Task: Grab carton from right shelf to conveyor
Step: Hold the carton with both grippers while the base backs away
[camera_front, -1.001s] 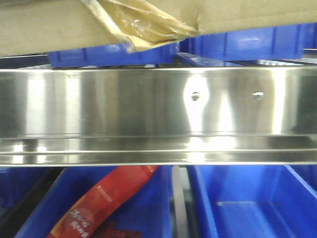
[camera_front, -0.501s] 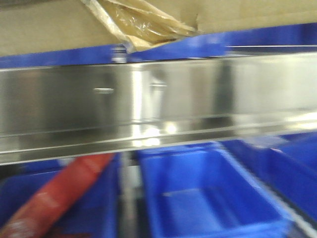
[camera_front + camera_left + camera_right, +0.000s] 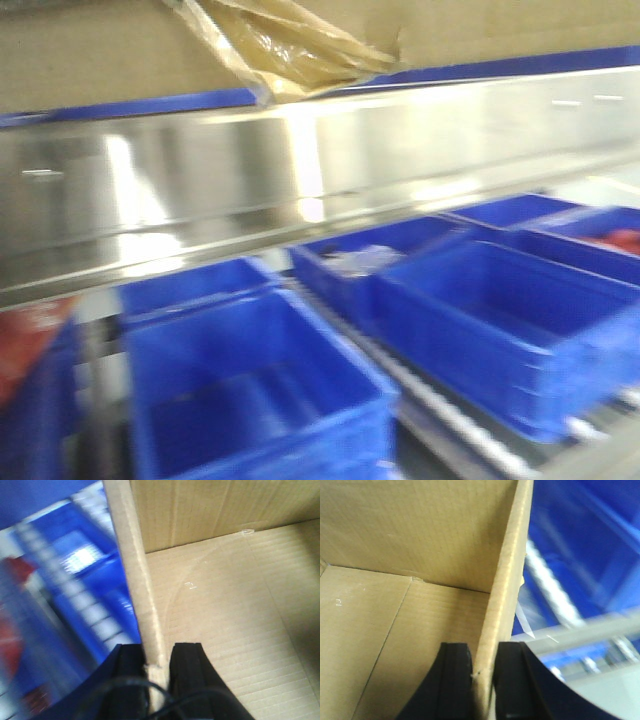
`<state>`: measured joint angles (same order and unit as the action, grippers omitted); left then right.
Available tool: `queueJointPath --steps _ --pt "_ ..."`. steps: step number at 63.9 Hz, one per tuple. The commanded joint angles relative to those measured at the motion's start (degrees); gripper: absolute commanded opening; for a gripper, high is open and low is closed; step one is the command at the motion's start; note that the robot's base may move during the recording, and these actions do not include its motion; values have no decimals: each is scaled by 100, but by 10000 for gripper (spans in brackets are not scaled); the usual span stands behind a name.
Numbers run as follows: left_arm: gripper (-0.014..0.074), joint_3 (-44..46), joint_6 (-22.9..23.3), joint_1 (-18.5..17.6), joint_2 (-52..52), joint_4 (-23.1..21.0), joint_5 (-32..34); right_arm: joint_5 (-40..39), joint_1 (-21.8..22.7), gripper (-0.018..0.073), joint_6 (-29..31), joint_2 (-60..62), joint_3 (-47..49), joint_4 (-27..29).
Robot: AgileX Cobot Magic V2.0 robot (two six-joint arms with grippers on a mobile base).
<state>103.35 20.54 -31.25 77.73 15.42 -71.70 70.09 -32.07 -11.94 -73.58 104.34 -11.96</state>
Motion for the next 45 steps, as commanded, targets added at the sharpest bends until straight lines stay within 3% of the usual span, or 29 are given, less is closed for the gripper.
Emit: queueJointPath --steps 1,45 --pt "-16 21 -36 -73 -75 -200 266 -423 6 -70 84 59 26 143" --pt "-16 21 -36 -73 -75 -200 266 -423 6 -70 84 59 26 143"
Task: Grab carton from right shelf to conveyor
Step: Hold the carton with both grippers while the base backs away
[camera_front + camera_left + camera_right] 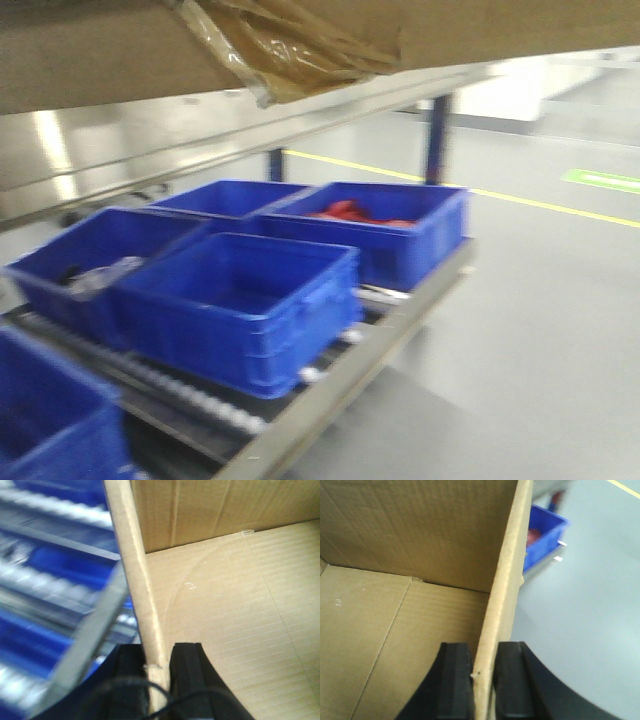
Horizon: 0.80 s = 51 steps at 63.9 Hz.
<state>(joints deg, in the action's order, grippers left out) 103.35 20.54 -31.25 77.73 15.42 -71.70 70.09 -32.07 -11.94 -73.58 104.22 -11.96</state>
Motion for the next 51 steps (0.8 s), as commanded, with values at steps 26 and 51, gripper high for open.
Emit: queueJointPath --steps 26,51 --pt "-16 21 -36 -73 -75 -200 266 -423 6 -70 84 59 38 143" --pt "-16 21 -36 -73 -75 -200 266 -423 6 -70 84 59 38 143"
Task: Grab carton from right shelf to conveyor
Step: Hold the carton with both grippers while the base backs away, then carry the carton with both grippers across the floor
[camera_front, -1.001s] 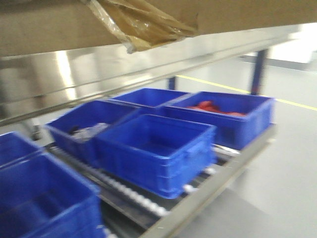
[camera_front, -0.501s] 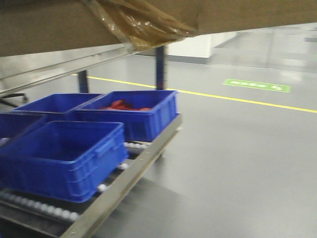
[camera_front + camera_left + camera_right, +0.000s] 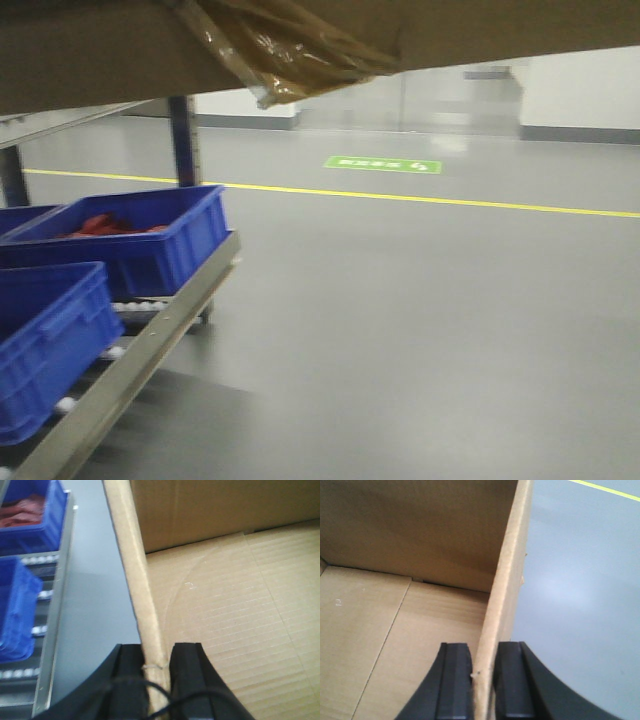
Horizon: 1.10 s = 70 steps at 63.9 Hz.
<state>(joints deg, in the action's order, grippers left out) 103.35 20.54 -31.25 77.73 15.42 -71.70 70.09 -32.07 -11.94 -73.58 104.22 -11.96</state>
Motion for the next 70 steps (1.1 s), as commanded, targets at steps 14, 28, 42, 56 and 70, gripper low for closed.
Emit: queueJointPath --steps 14,28,42,56,70 --pt "-16 21 -36 -73 -75 -200 266 -423 6 -70 84 59 38 143" --pt "-16 21 -36 -73 -75 -200 266 -423 6 -70 84 59 38 143" --pt "-16 21 -36 -73 -75 -200 266 -423 6 -70 84 59 38 143" --pt "-16 21 -36 -73 -75 -200 266 -423 6 -70 84 59 38 143" --pt "-16 21 -36 -73 -75 -200 266 -423 6 -70 84 59 38 143"
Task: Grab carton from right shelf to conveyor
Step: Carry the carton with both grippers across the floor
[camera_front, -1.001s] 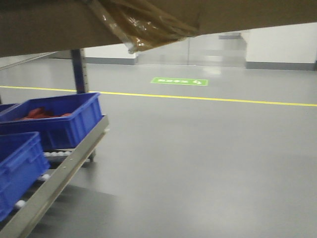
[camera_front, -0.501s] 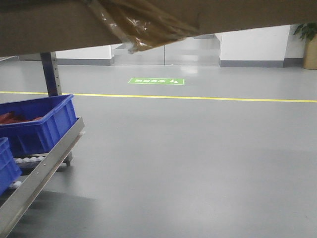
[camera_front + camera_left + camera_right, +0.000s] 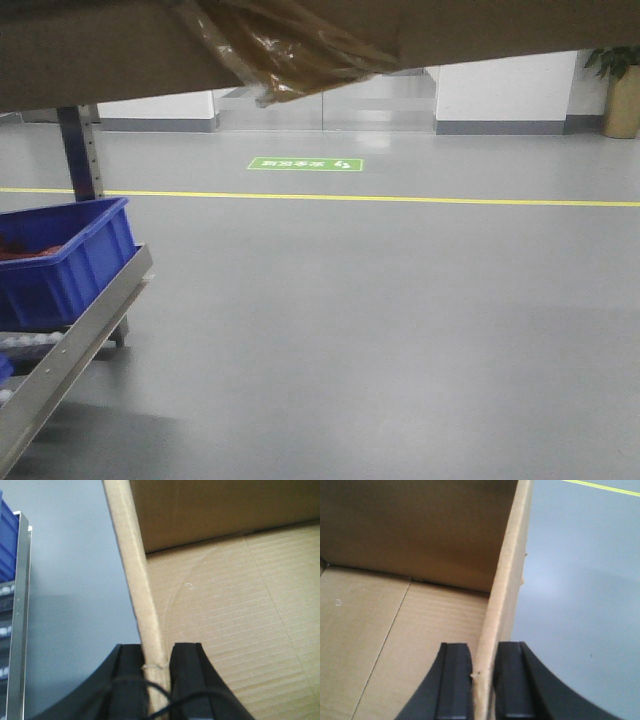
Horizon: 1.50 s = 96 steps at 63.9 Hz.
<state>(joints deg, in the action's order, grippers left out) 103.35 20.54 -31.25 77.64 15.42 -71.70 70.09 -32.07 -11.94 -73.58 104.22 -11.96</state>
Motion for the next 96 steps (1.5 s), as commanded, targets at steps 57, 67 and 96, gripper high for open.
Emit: queueJointPath --steps 57,67,96 --pt "-16 21 -36 -73 -66 -200 266 -595 6 -70 84 59 38 143" --pt "-16 21 -36 -73 -66 -200 266 -790 6 -70 84 59 38 143" --pt "-16 21 -36 -73 -66 -200 266 -930 6 -70 84 59 38 143"
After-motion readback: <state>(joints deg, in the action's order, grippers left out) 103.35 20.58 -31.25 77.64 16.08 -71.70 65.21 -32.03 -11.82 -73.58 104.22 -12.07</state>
